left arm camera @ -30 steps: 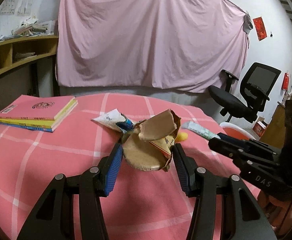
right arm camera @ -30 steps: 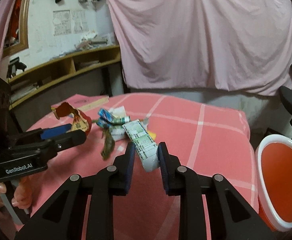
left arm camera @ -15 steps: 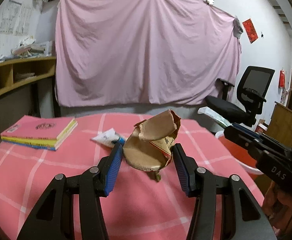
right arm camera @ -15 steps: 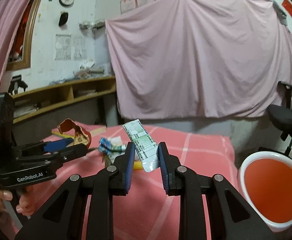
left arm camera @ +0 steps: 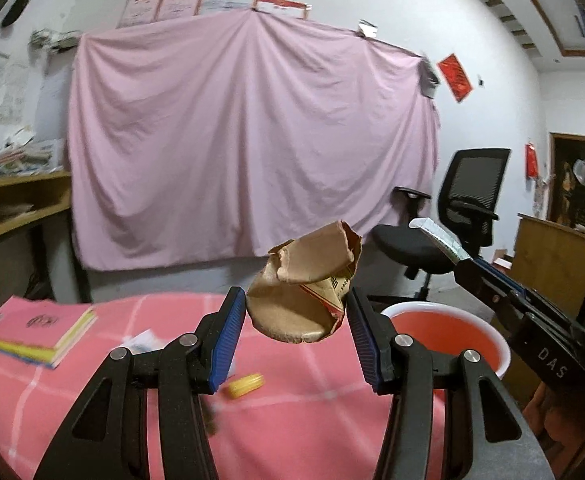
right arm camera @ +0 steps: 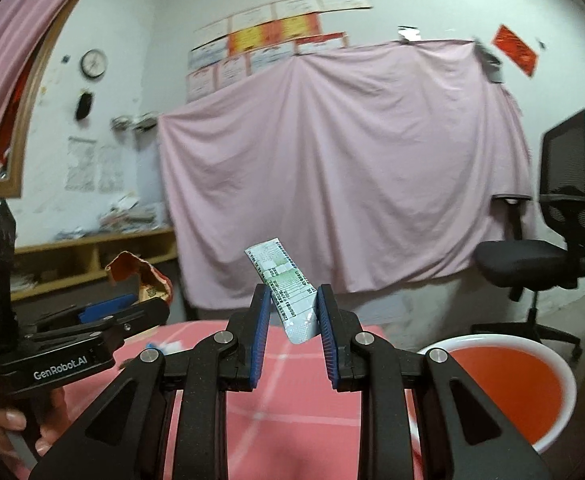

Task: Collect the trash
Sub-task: 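Carry cardboard scrap and ticket over the orange bucket with both tools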

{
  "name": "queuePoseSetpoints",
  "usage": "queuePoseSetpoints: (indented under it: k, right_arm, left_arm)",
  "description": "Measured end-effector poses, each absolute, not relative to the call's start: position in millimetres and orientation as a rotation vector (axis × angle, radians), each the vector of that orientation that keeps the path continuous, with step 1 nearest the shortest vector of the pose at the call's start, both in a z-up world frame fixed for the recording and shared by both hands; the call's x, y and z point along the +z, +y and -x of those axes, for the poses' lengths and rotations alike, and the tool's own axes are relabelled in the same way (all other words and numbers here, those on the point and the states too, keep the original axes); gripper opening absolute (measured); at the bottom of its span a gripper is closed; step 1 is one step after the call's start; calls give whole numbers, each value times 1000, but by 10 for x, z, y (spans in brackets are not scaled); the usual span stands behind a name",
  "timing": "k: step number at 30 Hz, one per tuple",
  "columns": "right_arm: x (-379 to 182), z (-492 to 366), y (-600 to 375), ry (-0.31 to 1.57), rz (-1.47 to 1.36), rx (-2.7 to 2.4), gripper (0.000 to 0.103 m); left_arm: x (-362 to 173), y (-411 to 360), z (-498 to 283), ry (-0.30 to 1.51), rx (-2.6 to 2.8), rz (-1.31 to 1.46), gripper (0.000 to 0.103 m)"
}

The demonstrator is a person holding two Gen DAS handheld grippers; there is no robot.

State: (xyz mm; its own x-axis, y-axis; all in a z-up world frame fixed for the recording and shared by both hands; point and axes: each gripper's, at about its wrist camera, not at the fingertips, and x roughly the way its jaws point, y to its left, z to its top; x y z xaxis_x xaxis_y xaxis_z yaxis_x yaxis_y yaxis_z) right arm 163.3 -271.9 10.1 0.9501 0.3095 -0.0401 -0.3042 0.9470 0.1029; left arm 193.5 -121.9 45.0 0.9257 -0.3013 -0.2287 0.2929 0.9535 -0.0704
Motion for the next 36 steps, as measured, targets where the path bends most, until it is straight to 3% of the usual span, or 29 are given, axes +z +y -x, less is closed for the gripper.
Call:
queuePoseSetpoints:
  k: [15, 36]
  right_arm:
    - [73, -1594, -3569, 48, -193, 79, 22]
    - [-224, -1833, -4103, 255, -389, -53, 22]
  left_arm:
    - [529, -2289, -2279, 252, -479, -54, 47]
    - [341, -2989, -2930, 551, -593, -44, 47]
